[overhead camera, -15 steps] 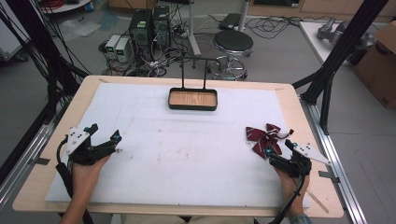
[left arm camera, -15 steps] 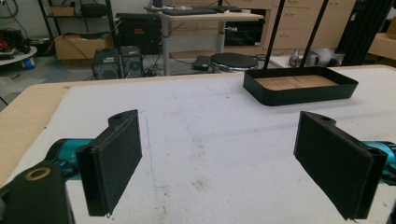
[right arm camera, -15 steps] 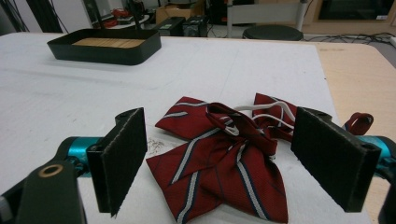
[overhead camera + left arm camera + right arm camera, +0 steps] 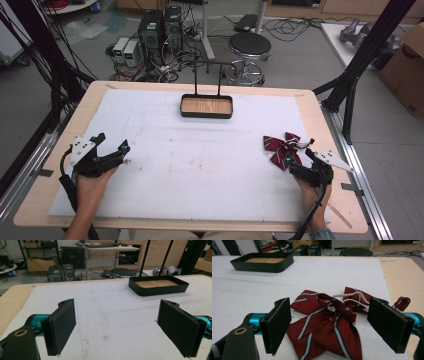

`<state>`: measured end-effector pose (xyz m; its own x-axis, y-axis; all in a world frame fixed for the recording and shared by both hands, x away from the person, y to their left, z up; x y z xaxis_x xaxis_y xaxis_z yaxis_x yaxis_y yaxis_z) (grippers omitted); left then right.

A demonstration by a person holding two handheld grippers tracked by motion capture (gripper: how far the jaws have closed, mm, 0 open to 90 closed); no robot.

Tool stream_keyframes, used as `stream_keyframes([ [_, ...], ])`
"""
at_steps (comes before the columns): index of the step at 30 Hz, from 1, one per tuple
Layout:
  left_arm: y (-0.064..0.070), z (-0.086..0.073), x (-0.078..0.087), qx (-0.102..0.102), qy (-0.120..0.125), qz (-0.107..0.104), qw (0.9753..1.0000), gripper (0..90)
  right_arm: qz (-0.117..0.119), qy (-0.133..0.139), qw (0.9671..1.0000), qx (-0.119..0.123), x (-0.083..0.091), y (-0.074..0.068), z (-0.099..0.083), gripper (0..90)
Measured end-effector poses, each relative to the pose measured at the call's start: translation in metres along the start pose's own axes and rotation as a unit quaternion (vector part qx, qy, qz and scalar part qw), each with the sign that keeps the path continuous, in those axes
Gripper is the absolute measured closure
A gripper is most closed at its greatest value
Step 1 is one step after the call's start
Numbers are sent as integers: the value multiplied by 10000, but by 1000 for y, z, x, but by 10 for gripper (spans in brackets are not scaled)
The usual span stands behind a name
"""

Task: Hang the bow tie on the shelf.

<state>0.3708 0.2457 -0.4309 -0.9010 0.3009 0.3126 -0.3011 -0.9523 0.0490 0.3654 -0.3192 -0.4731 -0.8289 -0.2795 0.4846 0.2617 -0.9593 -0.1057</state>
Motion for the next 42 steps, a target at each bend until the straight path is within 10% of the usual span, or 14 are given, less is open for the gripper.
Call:
stream_keyframes([
  [14, 3, -3, -3, -51, -46, -95, 9999, 159, -183, -695, 9974, 103, -35, 20, 8, 259],
  [25, 8, -4, -5, -101, -83, -151, 9998, 164, -435, -1732, 9817, 655, -60, 17, -5, 480],
  [31, 10, -6, -7, -118, -115, -177, 9997, 167, -330, -1675, 9819, 819, -62, 14, -3, 712],
  [42, 12, -6, -7, -150, -129, -203, 9996, 170, -588, -1158, 9740, 1855, -63, -14, 19, 750],
])
Point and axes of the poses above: each handheld gripper's, and its own axes: x roughly backward along the jaws, z roughly out of its top, y roughly to its right, the point moved 9 cm from there along -x, roughly forward along the jaws, and after that the axes turned 8 degrees about -y, right-handed, at the moved point
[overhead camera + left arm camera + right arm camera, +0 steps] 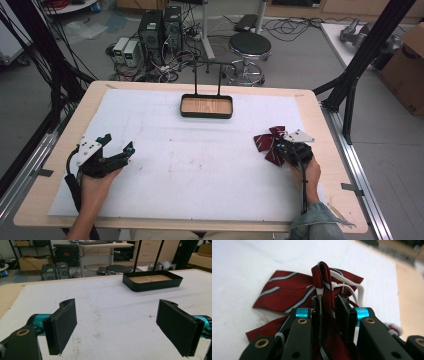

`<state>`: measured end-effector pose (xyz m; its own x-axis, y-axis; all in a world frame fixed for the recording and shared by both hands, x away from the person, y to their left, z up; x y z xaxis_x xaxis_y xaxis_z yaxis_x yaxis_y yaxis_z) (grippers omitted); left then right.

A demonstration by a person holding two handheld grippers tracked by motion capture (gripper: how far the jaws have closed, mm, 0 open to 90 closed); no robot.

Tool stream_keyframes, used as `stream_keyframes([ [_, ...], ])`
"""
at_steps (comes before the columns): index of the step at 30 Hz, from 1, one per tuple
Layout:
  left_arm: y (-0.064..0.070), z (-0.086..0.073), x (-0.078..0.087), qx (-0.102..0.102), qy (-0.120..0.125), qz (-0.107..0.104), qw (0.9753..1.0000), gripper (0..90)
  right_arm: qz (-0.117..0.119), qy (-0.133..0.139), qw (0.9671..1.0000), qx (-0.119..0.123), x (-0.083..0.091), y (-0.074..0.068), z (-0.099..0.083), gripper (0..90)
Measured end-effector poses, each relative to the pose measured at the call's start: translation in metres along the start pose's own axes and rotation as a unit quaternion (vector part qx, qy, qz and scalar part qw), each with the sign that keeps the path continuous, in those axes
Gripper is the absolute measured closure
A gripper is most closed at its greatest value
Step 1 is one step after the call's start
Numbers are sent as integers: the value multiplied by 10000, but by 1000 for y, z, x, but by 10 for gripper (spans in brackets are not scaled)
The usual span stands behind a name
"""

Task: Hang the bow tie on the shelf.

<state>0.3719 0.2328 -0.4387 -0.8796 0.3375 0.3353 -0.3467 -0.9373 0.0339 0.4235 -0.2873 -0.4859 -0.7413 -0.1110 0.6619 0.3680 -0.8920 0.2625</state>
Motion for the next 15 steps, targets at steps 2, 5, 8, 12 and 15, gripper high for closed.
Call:
stream_keyframes([
  [2, 1, 0, 0, -5, -1, 2, 10000, 170, 36, 121, 9999, 99, 2, -6, 8, 751],
  [5, 2, 0, -1, -32, -5, -6, 10000, 171, 295, 321, 9990, -61, 6, -11, 25, 751],
  [8, 3, -1, -2, -39, -23, -26, 10000, 171, 450, 449, 9979, -145, 8, -12, 45, 751],
  [12, 4, -2, -3, -70, -31, -31, 10000, 171, 643, 586, 9959, -236, 8, -16, 72, 752],
  [15, 6, -2, -3, -93, -31, -44, 9999, 171, 749, 627, 9950, -224, 5, -21, 91, 752],
])
Point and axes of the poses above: each handheld gripper's, and its own axes: x roughly backward along the jaws, z roughly out of its top, y roughly to its right, the point moved 9 cm from there along -x, roughly forward along the jaws, and after that the axes turned 8 degrees about -y, right-handed, at the moved point
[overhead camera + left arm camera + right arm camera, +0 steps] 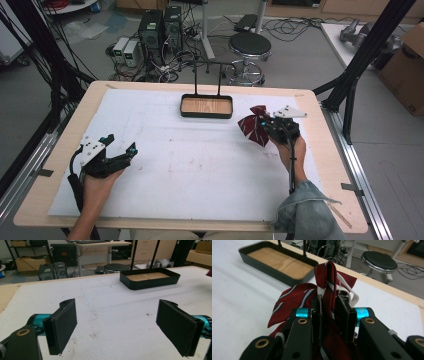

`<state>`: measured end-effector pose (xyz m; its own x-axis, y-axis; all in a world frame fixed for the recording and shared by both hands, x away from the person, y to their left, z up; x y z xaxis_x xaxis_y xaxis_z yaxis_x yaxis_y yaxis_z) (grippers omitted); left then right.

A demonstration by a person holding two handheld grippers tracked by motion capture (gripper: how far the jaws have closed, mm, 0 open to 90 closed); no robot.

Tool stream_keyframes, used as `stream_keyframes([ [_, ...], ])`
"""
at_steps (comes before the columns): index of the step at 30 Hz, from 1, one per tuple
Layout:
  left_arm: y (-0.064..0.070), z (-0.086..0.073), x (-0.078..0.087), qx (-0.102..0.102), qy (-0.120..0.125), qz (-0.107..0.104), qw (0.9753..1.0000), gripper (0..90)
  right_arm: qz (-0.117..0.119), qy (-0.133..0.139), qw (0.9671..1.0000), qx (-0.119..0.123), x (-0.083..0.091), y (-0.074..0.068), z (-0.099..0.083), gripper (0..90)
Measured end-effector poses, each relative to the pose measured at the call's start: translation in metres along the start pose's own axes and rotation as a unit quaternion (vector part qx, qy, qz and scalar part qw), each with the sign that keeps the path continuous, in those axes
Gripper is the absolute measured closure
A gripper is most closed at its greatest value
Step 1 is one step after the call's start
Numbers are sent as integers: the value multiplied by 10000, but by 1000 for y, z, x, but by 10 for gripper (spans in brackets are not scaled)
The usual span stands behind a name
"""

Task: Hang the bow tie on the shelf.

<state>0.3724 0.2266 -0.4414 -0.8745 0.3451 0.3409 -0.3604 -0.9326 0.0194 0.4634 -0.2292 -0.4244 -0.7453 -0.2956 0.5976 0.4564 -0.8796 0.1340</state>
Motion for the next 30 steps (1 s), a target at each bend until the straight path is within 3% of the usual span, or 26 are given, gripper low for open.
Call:
stream_keyframes([
  [5, 2, -1, -1, -55, -17, -48, 10000, 171, -4, 29, 9998, 199, -11, -12, 28, 751],
  [17, 8, -4, -3, -168, -73, -141, 9997, 171, 145, 321, 9990, 276, -25, -41, 97, 752],
  [20, 8, -4, -3, -180, -63, -140, 9997, 171, 172, 331, 9986, 379, -30, -50, 109, 752],
  [25, 7, -3, -1, -151, -27, -118, 9998, 171, 225, 407, 9983, 338, -34, -62, 128, 752],
  [30, 7, -6, -2, -172, -77, -142, 9997, 171, 259, 436, 9979, 400, -34, -67, 142, 752],
])
Point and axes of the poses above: each handheld gripper's, and its own axes: x roughly backward along the jaws, z roughly out of its top, y roughly to its right, the point moved 9 cm from there along -x, roughly forward along the jaws, and after that the axes turned 8 degrees about -y, right-handed, at the moved point
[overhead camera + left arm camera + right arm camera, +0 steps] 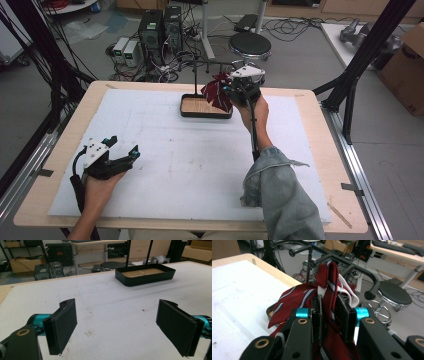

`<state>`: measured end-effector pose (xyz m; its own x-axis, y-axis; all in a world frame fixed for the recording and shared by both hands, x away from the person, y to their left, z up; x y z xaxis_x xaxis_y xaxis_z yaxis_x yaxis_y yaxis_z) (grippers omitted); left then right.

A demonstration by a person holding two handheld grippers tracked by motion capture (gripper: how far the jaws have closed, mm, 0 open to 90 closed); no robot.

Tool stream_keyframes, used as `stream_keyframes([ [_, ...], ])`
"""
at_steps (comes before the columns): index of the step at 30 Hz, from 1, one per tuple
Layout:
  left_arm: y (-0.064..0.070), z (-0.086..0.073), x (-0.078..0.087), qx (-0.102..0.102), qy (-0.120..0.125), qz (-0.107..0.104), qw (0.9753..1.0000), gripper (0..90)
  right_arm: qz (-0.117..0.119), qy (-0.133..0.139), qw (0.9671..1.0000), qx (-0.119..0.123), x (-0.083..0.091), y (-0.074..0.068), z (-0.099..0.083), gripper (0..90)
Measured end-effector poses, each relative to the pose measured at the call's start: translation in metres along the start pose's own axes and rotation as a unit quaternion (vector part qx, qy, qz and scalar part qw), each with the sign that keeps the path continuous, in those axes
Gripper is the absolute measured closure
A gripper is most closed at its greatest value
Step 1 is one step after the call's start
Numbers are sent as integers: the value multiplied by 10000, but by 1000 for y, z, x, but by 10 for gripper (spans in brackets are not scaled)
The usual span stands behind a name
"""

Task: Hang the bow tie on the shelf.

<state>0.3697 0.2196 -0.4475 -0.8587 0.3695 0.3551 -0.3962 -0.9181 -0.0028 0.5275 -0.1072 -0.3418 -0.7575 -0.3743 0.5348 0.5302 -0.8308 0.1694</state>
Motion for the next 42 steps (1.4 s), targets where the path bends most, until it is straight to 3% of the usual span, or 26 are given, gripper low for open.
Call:
stream_keyframes([
  [13, 4, -3, -3, -24, -64, -58, 10000, 171, -177, 183, 9994, 220, -4, 11, 24, 751],
  [20, 5, -4, -4, -18, -89, -81, 9999, 171, -318, 289, 9990, 105, -3, 22, 36, 752],
  [25, 5, -4, -4, -5, -91, -86, 9999, 171, -405, 188, 9989, 139, -4, 24, 34, 751],
  [26, 6, -4, -4, -8, -80, -95, 9999, 171, -394, 238, 9989, 33, -2, 25, 34, 751],
  [30, 7, -4, -4, -30, -87, -106, 9999, 171, -530, 321, 9980, 82, 4, 27, 38, 752],
  [36, 7, -5, -4, -5, -96, -106, 9999, 171, -479, 475, 9975, -234, 16, 27, 40, 751],
  [42, 9, -4, -5, -9, -87, -113, 9999, 171, -610, 462, 9970, -69, 15, 27, 42, 751],
])
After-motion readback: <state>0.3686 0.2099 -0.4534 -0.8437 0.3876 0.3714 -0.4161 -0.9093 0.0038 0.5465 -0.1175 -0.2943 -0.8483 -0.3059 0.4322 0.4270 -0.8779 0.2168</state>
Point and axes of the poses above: each handheld gripper's, and its own axes: x roughly backward along the jaws, z roughly out of its top, y roughly to its right, the point moved 9 cm from there along -x, roughly forward along the jaws, and after that the axes turned 8 degrees about -y, right-handed, at the moved point
